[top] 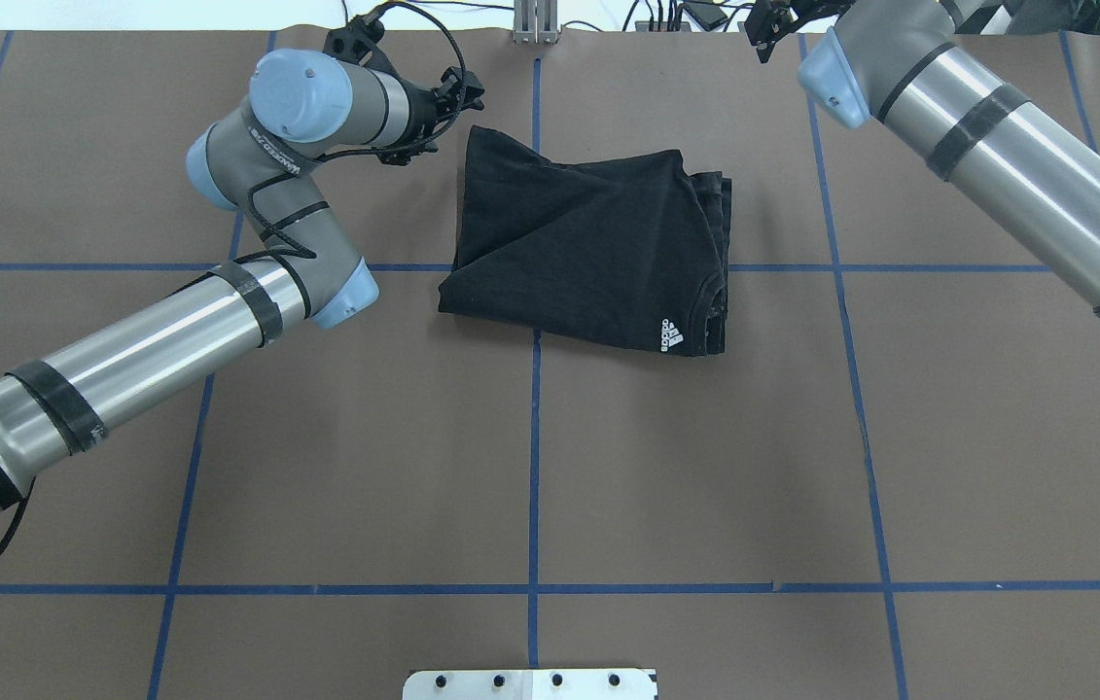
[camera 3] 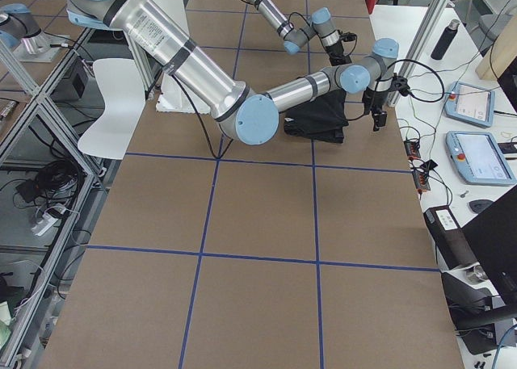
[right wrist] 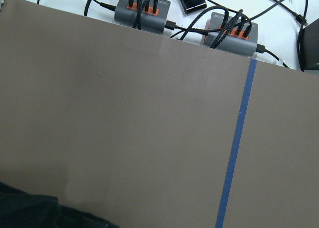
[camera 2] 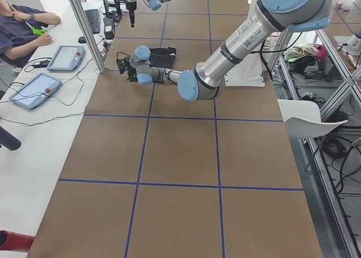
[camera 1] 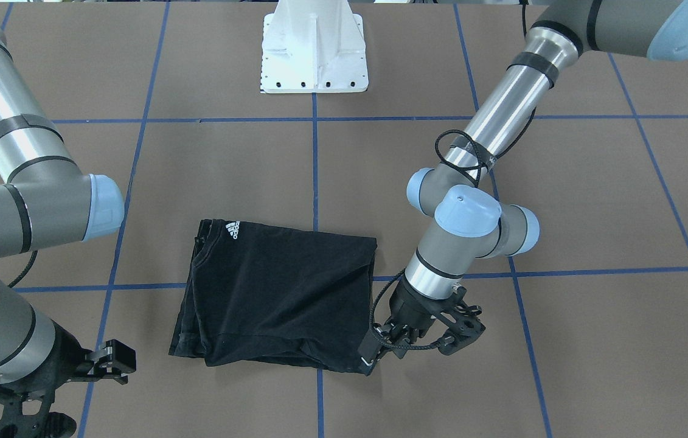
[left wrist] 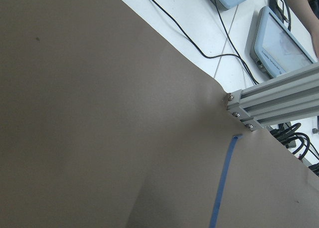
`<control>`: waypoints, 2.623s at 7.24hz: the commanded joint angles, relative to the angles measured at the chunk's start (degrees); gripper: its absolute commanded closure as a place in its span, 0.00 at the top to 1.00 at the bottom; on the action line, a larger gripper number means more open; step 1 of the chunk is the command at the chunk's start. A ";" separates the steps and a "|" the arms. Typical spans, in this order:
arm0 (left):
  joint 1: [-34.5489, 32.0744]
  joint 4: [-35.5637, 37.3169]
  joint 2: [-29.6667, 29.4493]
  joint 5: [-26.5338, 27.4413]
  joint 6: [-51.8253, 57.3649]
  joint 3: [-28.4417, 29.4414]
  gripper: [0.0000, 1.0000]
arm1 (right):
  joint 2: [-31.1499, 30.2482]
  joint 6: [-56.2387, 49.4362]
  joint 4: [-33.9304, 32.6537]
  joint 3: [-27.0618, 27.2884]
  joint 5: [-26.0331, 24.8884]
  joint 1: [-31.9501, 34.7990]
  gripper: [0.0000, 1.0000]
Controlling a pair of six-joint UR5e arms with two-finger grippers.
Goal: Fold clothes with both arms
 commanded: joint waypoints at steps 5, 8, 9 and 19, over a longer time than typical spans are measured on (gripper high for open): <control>2.46 -0.70 -2.57 3.20 0.19 3.82 0.15 | -0.27 0.02 0.00 -0.18 -0.03 -0.18 1.00; -0.50 -0.79 -3.36 0.67 0.36 3.29 0.00 | -0.71 0.02 0.09 -0.18 -0.12 -0.44 1.00; -2.96 -0.79 -3.36 -1.09 0.36 3.29 0.00 | -1.06 -0.06 0.26 -0.18 -0.12 -0.44 1.00; -9.57 13.00 21.43 -8.47 21.25 -30.71 1.00 | -11.65 -3.30 -0.97 5.57 5.68 7.54 1.00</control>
